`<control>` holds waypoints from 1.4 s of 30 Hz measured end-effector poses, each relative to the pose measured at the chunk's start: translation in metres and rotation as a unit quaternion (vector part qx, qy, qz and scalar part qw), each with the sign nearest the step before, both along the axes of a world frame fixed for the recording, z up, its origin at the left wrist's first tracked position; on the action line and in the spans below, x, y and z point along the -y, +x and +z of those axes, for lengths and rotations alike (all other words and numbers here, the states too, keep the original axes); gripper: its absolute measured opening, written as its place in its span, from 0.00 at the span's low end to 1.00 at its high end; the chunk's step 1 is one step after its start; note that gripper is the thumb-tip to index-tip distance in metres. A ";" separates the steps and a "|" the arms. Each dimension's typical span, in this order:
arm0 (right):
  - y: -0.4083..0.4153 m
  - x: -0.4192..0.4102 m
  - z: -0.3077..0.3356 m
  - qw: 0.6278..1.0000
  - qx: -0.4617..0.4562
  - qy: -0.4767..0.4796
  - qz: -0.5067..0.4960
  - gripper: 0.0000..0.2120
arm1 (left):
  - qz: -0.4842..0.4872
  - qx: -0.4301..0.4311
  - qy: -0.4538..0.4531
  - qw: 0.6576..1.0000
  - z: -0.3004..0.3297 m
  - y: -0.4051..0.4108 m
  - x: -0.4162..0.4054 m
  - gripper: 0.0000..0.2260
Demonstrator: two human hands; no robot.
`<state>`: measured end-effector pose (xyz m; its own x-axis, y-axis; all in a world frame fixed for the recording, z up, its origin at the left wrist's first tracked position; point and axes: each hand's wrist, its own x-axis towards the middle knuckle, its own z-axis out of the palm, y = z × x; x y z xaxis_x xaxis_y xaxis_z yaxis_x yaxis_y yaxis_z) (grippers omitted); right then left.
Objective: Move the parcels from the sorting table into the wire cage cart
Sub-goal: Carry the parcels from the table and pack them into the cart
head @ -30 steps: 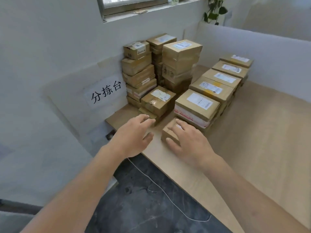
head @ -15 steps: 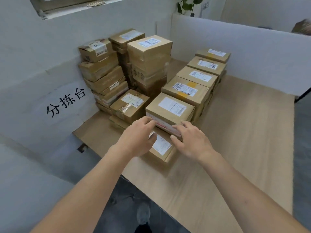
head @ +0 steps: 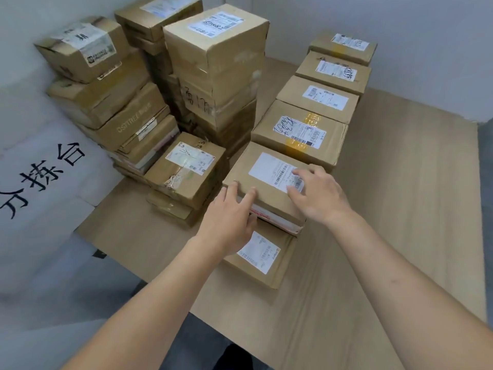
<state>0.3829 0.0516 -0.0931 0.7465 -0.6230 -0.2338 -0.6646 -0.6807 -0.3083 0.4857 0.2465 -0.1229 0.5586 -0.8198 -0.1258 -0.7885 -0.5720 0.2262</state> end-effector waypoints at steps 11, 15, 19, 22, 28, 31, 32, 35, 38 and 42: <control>-0.003 -0.002 -0.022 0.999 0.030 0.013 -0.032 0.25 | 0.090 -0.100 -0.049 0.990 -0.016 -0.001 -0.017 0.30; -0.021 -0.007 -0.029 0.997 0.059 0.042 0.005 0.27 | 0.140 -0.223 -0.060 0.963 -0.023 -0.015 -0.019 0.31; -0.036 -0.011 -0.035 0.989 0.055 0.109 0.083 0.29 | 0.114 -0.308 -0.118 0.937 -0.028 -0.040 -0.016 0.36; -0.047 -0.017 -0.036 0.983 0.078 0.135 0.100 0.31 | 0.147 -0.300 -0.140 0.932 -0.026 -0.054 -0.014 0.37; -0.068 -0.034 -0.035 0.966 0.143 0.164 0.141 0.33 | 0.190 -0.276 -0.197 0.921 -0.018 -0.071 -0.036 0.38; -0.073 -0.047 -0.029 0.955 0.166 0.171 0.174 0.33 | 0.219 -0.248 -0.224 0.917 -0.009 -0.087 -0.053 0.39; -0.075 -0.053 -0.027 0.953 0.171 0.171 0.184 0.33 | 0.233 -0.244 -0.233 0.912 -0.007 -0.093 -0.060 0.38; -0.080 -0.069 -0.020 0.944 0.184 0.170 0.215 0.33 | 0.266 -0.232 -0.269 0.896 0.001 -0.115 -0.081 0.37; -0.084 -0.089 -0.015 0.932 0.197 0.168 0.254 0.34 | 0.291 -0.203 -0.293 0.888 0.011 -0.134 -0.105 0.36; -0.087 -0.125 -0.012 0.917 0.206 0.175 0.294 0.34 | 0.322 -0.173 -0.311 0.877 0.017 -0.158 -0.144 0.35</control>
